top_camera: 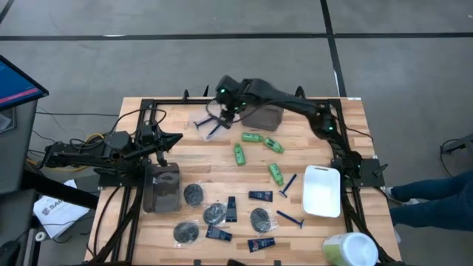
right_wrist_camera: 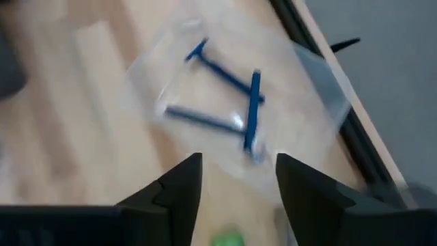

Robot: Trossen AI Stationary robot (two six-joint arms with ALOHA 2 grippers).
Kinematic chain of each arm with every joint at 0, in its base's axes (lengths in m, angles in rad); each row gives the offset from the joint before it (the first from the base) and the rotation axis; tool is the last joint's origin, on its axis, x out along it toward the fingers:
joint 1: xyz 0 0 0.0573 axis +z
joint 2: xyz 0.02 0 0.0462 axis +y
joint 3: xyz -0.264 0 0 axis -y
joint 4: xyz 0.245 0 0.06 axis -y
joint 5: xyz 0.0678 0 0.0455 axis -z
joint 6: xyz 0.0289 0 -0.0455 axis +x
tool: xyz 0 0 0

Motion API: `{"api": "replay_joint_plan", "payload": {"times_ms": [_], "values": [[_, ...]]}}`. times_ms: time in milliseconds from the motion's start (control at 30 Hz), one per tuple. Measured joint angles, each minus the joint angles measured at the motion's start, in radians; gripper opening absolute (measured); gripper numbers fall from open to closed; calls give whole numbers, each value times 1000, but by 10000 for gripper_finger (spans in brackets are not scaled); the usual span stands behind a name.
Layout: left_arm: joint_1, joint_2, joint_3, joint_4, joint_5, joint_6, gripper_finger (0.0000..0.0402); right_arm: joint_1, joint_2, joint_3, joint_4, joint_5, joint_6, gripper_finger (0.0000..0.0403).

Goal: Pick & Place Travel size toiletries
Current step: Put the blue razor into the white transparent bin

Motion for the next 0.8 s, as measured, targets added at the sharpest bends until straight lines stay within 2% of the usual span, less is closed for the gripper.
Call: {"api": "replay_joint_plan", "payload": {"times_ms": [167,300,467,600,800], "values": [[0,0,0,0,0,0,0,45,-124,-2,-239,-25,-83,186],[0,0,0,0,2,0,0,113,-190,-2,-442,-35,-100,174],[0,0,0,0,2,0,0,226,-287,-52,-469,-32,-73,160],[0,0,0,-1,2,0,0,313,-393,-206,-473,-32,-53,153],[0,0,0,-1,2,0,0,398,-596,-589,-407,-28,17,154]]}}
